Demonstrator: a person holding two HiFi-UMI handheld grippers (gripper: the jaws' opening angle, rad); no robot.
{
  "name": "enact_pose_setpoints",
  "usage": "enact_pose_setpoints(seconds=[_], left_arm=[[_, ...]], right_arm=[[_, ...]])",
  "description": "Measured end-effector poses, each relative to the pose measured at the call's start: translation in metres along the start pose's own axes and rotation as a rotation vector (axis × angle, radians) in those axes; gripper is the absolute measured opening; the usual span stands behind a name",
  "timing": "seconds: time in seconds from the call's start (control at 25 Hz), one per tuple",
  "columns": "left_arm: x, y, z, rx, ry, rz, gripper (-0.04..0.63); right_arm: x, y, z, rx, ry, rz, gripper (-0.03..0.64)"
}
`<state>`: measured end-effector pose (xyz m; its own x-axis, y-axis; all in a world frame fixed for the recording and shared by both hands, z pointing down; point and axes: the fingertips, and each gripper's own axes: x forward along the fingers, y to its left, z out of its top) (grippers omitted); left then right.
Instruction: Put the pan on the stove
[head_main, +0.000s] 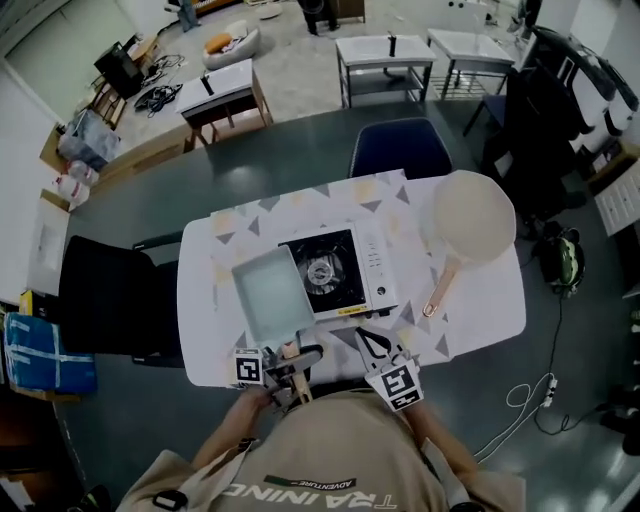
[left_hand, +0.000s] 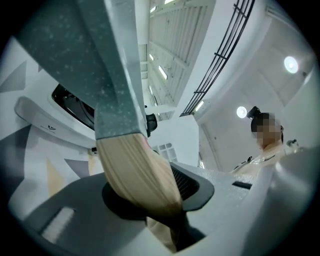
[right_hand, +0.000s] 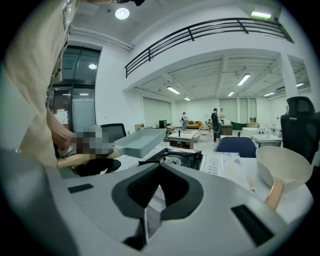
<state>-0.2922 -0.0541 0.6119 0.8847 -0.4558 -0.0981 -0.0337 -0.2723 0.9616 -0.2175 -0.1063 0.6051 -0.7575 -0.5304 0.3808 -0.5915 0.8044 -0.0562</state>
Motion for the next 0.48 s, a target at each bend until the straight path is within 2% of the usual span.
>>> enact_pose_setpoints(seconds=[0.12,0.24,0.36,0.48], left_arm=[[0.011,0.004,0.006,-0.038,0.059,-0.025,0.117],[0.022,0.007,0.013,-0.058,0.091,-0.052,0.12],[0.036,0.007,0.023,-0.082,0.1,-0.081,0.124],[0.046,0.01,0.031,-0.096,0.097,-0.073,0.124]], right_arm=[[-0.003,0.001,-0.003,0.024,-0.012,-0.061,0.0],[-0.007,0.0,-0.005,0.021,-0.011,-0.078,0.0],[-0.01,-0.008,-0.004,0.012,-0.011,-0.092,0.0],[-0.014,-0.022,-0.005,0.042,-0.012,-0.108,0.0]])
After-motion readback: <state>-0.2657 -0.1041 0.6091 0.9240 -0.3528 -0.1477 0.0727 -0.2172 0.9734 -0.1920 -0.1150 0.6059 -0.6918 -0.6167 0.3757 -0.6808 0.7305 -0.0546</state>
